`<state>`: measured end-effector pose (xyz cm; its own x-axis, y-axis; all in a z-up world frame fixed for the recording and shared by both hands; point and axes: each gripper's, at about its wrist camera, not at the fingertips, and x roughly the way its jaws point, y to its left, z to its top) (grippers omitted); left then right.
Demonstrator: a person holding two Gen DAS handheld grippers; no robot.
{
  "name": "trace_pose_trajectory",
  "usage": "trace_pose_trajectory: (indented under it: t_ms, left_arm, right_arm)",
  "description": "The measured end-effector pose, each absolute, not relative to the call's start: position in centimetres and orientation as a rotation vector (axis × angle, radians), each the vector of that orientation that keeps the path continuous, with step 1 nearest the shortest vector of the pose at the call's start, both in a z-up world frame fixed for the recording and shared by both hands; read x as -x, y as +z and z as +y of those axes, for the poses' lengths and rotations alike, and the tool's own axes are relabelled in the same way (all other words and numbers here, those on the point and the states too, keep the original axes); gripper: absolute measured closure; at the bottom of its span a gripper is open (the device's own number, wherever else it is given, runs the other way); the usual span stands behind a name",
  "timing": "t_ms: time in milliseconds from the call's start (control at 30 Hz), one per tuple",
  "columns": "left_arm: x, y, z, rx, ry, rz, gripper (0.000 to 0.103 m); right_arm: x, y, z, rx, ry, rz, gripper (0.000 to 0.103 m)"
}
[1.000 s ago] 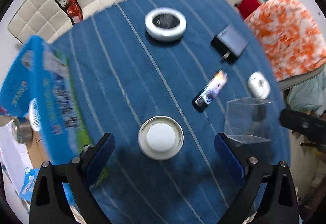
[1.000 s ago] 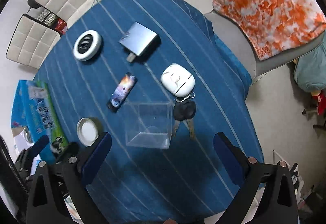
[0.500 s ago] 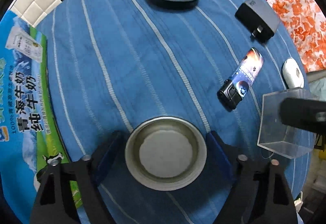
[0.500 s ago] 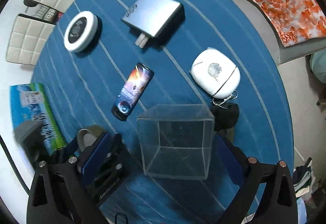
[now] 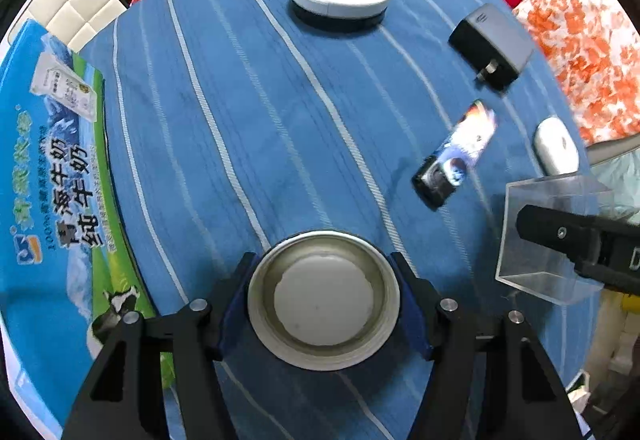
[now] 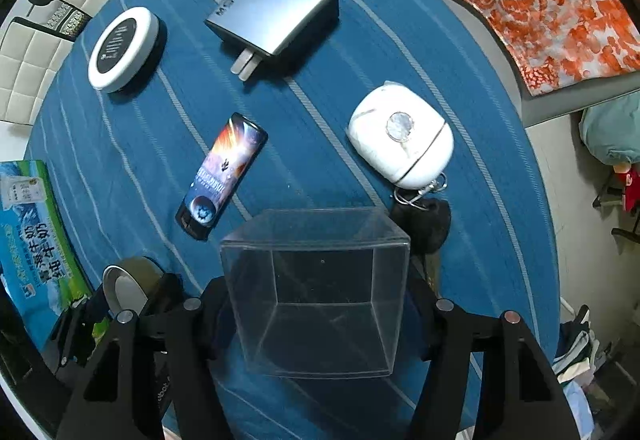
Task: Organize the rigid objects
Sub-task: 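Grasp the small metal lid with left gripper while right gripper grasps the clear plastic cube, then carry the lid with left gripper while right gripper carries the clear cube into the blue box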
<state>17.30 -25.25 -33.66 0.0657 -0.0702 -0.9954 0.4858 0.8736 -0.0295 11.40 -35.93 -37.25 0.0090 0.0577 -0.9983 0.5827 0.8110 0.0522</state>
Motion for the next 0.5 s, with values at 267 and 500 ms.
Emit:
trace_pose_trajectory:
  t_ms: [267,500]
  left_arm:
    - [-16.7,-28.3,-24.0,-0.334,-0.463,1.368,0.041]
    - [-15.8,-22.2,-20.6,-0.293,-0.484,1.261,0.041]
  right_arm:
    - [-9.6,-31.5,-34.2,-0.417,-0.442,1.441,0.036]
    - [-7.8,-25.3,-32.3,-0.362,-0.402,1.372,0.036]
